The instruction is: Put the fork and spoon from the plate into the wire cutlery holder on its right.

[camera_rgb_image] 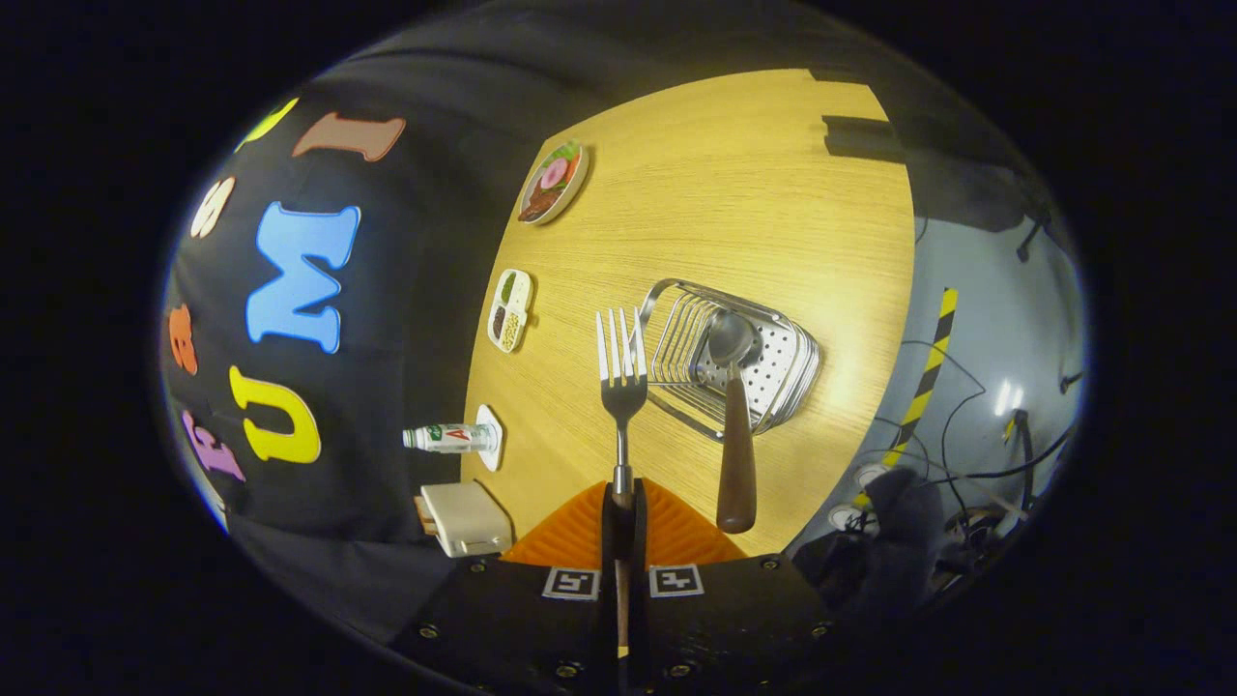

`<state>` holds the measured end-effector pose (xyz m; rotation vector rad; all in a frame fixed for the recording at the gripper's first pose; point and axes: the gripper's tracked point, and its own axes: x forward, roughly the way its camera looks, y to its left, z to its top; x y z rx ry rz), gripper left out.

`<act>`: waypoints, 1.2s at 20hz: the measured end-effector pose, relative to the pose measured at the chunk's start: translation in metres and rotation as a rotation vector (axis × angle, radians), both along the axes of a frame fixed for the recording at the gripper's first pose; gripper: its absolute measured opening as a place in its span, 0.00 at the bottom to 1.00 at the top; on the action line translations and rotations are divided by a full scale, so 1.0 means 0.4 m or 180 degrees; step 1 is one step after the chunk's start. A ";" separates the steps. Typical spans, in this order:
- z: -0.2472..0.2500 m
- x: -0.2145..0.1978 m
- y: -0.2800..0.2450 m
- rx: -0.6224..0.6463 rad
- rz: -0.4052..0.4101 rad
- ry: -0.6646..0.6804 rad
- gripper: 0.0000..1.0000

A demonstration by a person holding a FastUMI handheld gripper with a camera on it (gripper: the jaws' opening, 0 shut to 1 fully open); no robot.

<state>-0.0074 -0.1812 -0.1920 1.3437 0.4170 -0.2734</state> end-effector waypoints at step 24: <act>-0.006 -0.019 -0.077 0.0573 -0.0105 0.0549 0.90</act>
